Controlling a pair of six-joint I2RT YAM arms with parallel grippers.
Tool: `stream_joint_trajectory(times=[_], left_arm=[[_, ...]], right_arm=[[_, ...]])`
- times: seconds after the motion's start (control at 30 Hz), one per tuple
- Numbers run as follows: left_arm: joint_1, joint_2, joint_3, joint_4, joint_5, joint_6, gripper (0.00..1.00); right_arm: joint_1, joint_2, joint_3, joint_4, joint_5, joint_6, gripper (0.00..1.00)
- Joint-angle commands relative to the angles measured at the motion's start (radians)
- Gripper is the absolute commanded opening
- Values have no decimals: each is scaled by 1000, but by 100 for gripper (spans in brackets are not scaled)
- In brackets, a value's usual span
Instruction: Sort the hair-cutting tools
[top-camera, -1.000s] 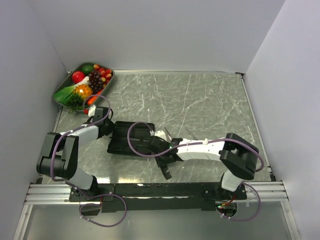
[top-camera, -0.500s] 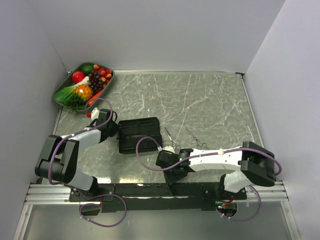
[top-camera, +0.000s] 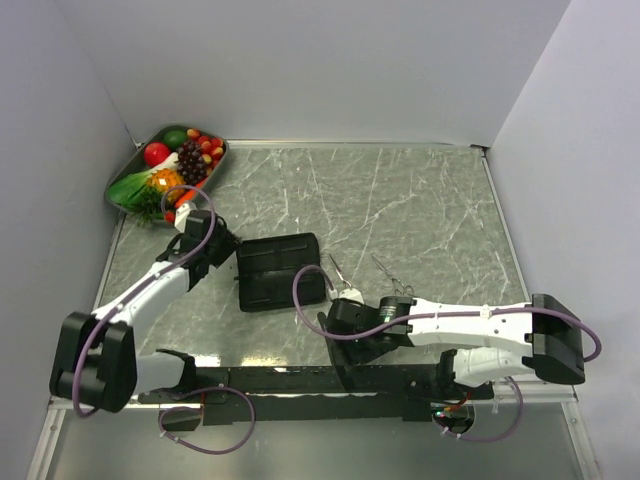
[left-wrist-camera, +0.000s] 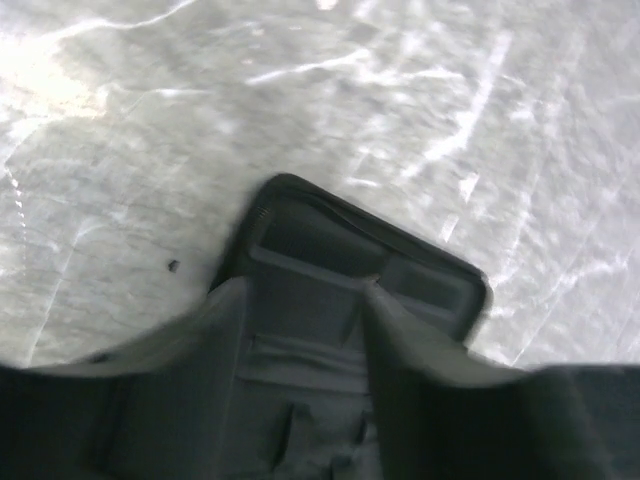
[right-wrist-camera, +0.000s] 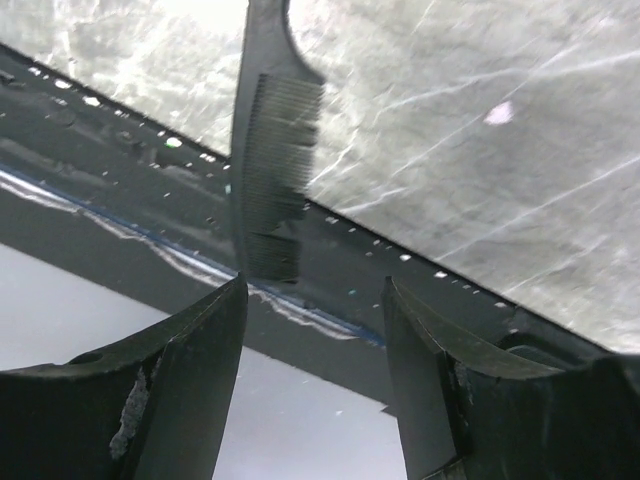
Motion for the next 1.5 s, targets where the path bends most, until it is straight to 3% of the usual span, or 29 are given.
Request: stream_joint_trajectory(times=[0.0,0.03,0.1,0.47,0.93,1.17,1.47], left_arm=[[-4,-93,50,-78,53,94,67],[-2,-107,51,-108,56,107,82],[-2,-147,59,-142,63,120,99],[-11,-257,65,-329,149,149,97],[-35,-253,116,-366,123,239,97],[-36,-244,128,-369,131,246,97],[-36,-234,134,-363,143,249,97]], right_arm=[[50,16,10,-2,-23,108,64],[64,45,15,-2,-18,133,64],[105,102,36,-6,-13,162,64],[179,252,61,69,16,331,65],[185,339,8,112,47,412,63],[196,288,-85,132,37,463,43],[257,338,-2,35,94,444,32]])
